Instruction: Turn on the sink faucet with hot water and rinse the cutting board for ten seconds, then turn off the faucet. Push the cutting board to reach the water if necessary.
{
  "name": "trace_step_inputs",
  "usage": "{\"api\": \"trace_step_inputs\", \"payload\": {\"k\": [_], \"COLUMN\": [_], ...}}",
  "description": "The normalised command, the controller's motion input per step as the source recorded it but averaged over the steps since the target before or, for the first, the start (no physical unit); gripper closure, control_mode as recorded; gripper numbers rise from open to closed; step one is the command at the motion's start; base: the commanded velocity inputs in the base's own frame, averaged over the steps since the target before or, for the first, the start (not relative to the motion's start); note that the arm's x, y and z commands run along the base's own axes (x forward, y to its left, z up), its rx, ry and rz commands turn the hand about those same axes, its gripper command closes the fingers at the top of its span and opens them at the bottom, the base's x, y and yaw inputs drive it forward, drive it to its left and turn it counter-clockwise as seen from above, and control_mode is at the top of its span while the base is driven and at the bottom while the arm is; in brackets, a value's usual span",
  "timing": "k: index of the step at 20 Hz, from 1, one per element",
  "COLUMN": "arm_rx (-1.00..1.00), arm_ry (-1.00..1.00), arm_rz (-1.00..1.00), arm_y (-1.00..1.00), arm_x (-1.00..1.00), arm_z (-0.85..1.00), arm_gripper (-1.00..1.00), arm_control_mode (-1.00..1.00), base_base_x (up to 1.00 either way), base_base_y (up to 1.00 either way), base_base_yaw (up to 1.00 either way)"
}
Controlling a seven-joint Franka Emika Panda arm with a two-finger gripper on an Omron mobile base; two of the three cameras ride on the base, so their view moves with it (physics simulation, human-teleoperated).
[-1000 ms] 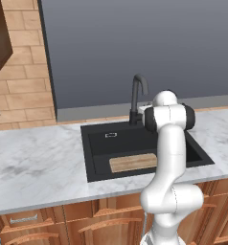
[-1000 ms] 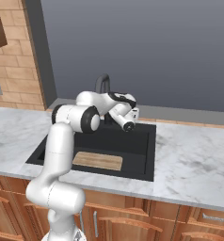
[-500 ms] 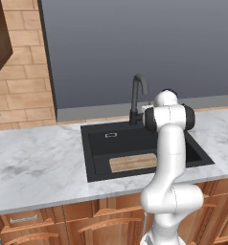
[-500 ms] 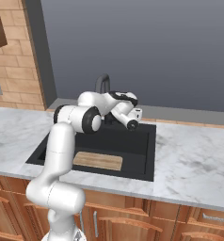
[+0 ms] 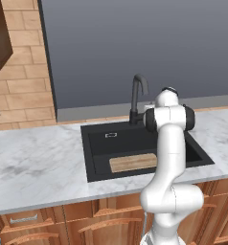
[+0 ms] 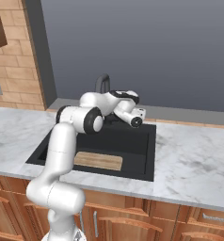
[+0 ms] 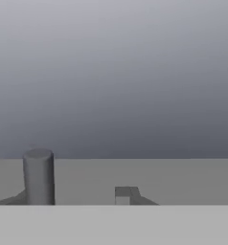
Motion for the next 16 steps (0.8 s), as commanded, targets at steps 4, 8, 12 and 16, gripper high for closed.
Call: {"api": "trace_step_inputs", "payload": {"k": [4, 8, 12, 16], "arm_rx": [0.00, 0.00, 0.00, 0.00], "arm_ry": [0.01, 0.01, 0.02, 0.04], "arm_rz": [0.00, 0.00, 0.00, 0.00], "arm_y": [-0.57, -0.62, -0.67, -0.73], "arm_x": [-0.04, -0.11, -0.22, -0.31], "arm_z": [0.00, 0.00, 0.00, 0.00], "arm_gripper": [1.00, 1.00, 1.00, 1.00], "arm_control_mode": [-1.00, -1.00, -1.00, -1.00], "base_base_x": [0.00, 0.00, 0.00, 0.00], "base_base_y": [0.00, 0.00, 0.00, 0.00], "base_base_yaw": [0.00, 0.00, 0.00, 0.00]}}
